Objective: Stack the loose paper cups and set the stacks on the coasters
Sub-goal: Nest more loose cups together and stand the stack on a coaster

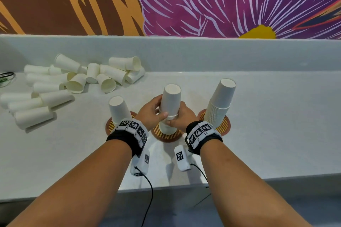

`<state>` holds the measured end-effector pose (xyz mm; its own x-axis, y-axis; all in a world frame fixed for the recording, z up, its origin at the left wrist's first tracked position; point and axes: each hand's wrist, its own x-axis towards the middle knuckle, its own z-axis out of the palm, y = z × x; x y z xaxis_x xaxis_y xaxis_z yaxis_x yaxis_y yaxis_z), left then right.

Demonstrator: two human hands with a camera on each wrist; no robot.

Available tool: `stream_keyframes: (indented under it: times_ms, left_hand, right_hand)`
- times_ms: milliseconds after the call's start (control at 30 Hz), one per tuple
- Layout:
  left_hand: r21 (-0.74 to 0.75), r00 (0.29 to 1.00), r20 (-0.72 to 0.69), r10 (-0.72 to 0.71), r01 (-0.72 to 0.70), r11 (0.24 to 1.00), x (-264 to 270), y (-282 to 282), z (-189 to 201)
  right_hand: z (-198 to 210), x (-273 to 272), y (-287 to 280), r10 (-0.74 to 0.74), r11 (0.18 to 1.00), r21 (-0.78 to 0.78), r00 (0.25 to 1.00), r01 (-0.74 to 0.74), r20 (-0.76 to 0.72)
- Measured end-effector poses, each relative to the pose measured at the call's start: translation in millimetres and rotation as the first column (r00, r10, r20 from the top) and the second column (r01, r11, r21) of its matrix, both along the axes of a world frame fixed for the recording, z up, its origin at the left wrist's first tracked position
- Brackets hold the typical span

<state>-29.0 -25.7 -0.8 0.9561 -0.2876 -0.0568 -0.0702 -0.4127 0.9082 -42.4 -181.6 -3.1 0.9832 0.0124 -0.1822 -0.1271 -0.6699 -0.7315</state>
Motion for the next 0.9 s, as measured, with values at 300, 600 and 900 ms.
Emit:
stream_keyframes:
  times_ms: [300, 600, 900]
  left_hand:
    - [0.095, 0.984, -0.177, 0.034, -0.018, 0.995, -6, 6, -26]
    - [0.142, 0.953, -0.301, 0.024, 0.019, 0.99, -2, 6, -37]
    - [0.157, 0.945, -0.325, 0.025, 0.029, 0.987, 9, 4, -35]
  right_hand:
    - [-29, -5, -3, 0.012, 1.0, 0.005, 0.995, -0.012, -0.098]
    - [-46, -1, -4, -0.008, 0.996, -0.094, 0.992, -0.004, -0.129]
    - [-45, 10, -7, -0.014, 0.994, -0.108, 0.991, 0.0, -0.132]
